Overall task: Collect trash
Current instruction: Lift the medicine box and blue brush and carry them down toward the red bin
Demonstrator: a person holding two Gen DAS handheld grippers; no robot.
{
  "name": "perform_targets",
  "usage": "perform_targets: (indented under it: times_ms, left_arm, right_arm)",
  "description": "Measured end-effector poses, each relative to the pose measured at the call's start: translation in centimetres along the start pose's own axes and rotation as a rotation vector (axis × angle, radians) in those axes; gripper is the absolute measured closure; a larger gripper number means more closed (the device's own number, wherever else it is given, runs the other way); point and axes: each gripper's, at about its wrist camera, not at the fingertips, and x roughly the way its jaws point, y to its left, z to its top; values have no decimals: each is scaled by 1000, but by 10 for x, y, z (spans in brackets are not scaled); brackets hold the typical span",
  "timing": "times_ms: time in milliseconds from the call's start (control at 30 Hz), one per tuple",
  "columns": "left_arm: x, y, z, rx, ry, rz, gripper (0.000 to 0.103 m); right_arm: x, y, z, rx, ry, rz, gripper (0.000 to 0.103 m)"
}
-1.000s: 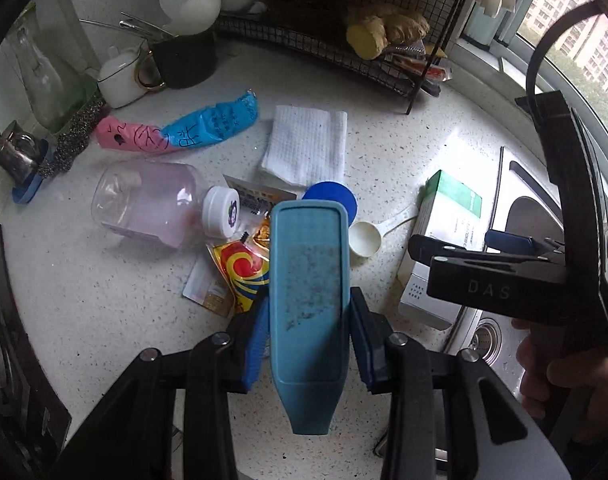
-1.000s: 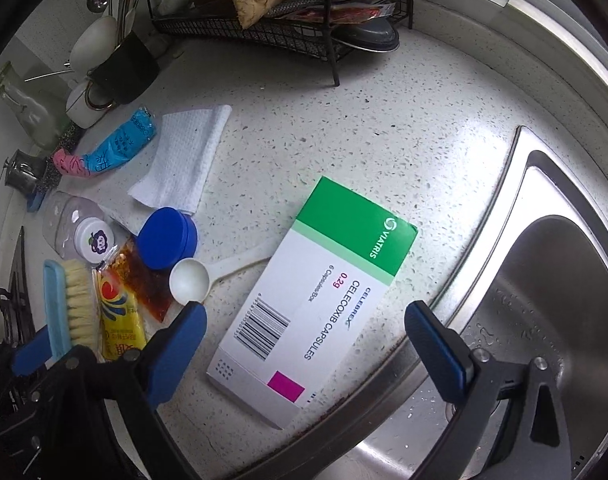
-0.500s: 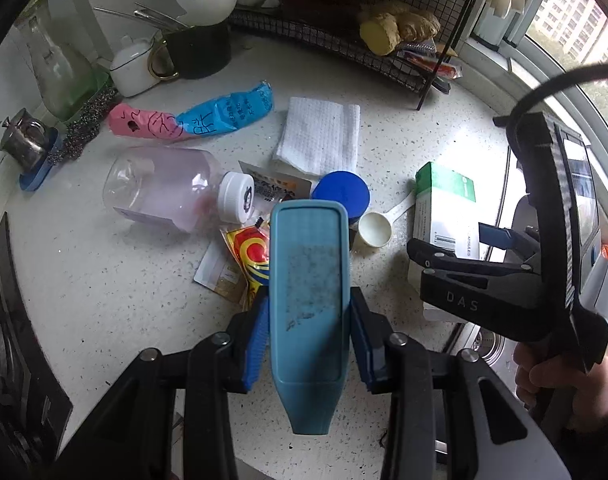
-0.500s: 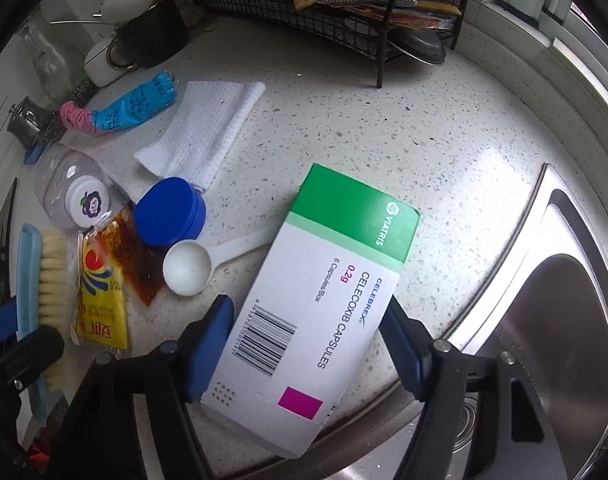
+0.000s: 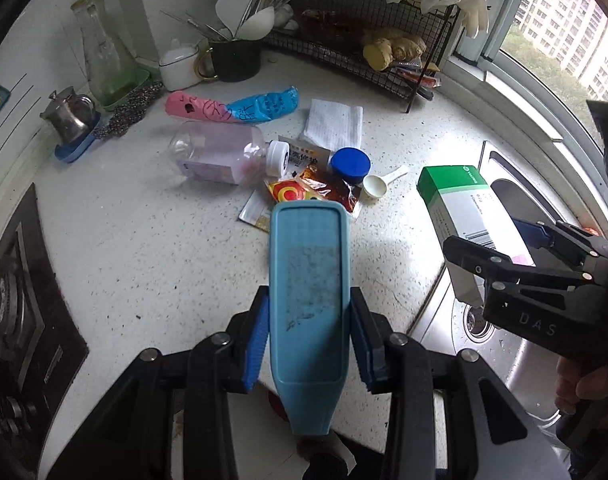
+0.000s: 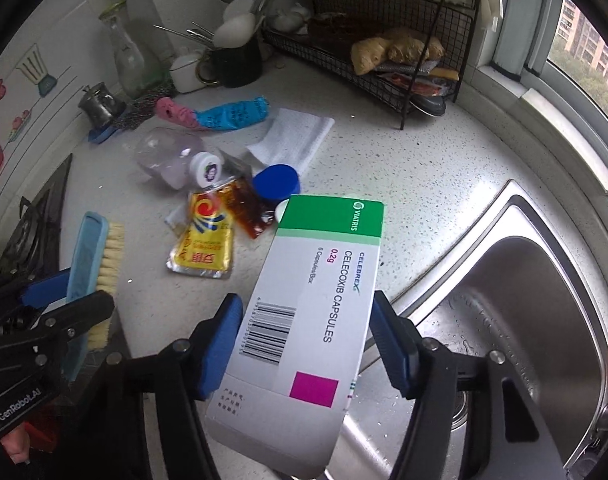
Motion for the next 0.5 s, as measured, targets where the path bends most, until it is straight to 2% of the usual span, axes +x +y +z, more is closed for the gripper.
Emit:
perform_targets:
  times_ms: [200,500]
  left_arm:
    - [-38,12,-46,-12,-39,0,68]
    - [-91,33,-130,-40,-72,32,68]
  right_arm:
    - [-42,39,-38,-44,-51,24,43]
    - [-74,86,-98,-94,-63,48,43]
